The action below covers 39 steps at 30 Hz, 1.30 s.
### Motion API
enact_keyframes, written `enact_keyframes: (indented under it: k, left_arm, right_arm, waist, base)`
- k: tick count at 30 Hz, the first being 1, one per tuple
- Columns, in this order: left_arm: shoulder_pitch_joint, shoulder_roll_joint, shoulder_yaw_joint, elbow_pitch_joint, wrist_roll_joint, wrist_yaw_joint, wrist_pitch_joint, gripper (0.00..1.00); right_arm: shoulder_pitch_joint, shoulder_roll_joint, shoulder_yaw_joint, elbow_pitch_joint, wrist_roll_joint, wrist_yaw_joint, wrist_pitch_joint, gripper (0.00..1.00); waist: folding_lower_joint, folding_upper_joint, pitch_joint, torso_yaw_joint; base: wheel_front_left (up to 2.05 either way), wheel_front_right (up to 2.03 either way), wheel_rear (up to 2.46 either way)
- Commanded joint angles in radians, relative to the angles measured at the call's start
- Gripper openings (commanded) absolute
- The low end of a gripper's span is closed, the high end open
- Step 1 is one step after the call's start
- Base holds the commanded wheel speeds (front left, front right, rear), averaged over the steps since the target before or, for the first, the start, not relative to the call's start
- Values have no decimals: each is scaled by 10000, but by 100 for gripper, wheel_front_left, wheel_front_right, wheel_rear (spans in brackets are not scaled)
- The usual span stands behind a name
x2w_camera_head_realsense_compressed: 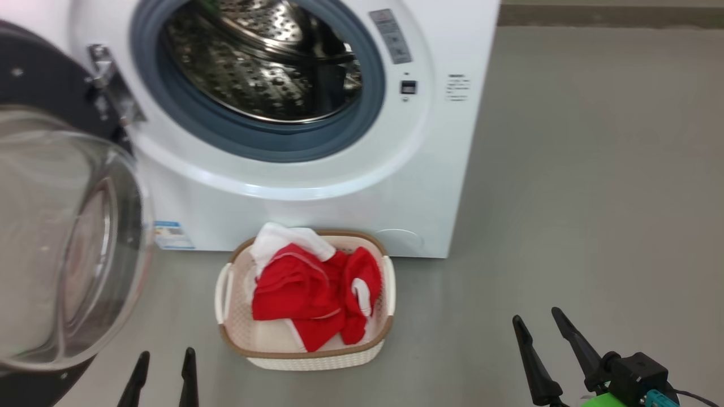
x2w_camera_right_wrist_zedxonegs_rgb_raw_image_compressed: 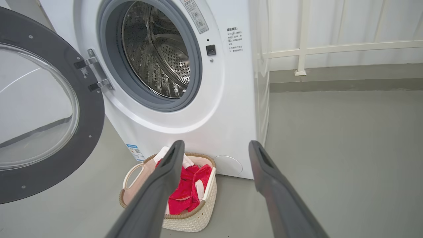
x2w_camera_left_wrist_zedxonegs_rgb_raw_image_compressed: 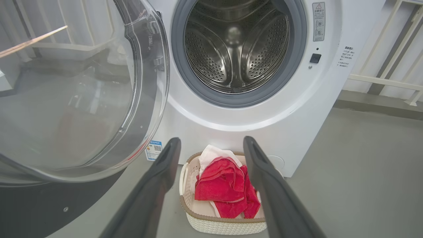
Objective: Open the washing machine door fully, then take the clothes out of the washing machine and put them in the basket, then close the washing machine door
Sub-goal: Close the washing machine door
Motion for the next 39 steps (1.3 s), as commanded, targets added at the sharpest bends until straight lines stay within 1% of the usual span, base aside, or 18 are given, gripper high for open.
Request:
enact_keyframes:
  k: [1,5,6,10,11,16,25,30,35,39]
  left_arm:
    - [-91,54,189,-167,-93,132,-51,100]
    - [55,53,43,-80,-159,263,-51,100]
    - [107,53,-43,-65,-204,349,-51,100]
    - [150,53,-207,-33,-324,482,-51,100]
    - [150,53,-207,-33,-324,482,-51,100]
    - [260,53,-377,-45,-507,661,-51,100]
    - [649,53,-318,-413,-989,1147,-51,100]
    - [803,53,-392,-609,-1186,1354,-51,100]
    - [832,53,-436,-693,-1250,1440,-51,100]
    - [718,53,-396,-781,-1259,1328,-51,100]
  right_arm:
    - [-171,-119,318,-192,-15,73,-65,100]
    - [-131,-137,457,-153,12,73,-65,100]
    - [-126,-157,500,-132,40,73,-65,100]
    - [-84,-197,579,-95,74,73,-65,100]
    - [-84,-197,579,-95,74,73,-65,100]
    - [-13,-198,709,-51,108,73,-65,100]
    - [-428,-294,1429,200,206,73,-65,100]
    - [-488,-315,1598,292,267,73,-65,100]
    - [-536,-369,1706,348,308,73,-65,100]
    - [-551,-372,1665,335,311,73,-65,100]
  waist:
    - [0,-1,-255,971]
    - [0,-1,-369,1658]
    - [0,-1,-403,1988]
    - [0,-1,-426,2645]
    - [0,-1,-426,2645]
    - [0,-1,-504,3331]
    - [0,-1,-391,3554]
    - [0,-1,-345,3593]
    - [0,-1,-325,3581]
    - [0,-1,-329,3559]
  base:
    - [0,0,0]
    - [0,0,0]
    - [0,0,0]
    - [0,0,0]
    - [0,0,0]
    - [0,0,0]
    - [0,0,0]
    - [0,0,0]
    - [0,0,0]
    - [0,0,0]
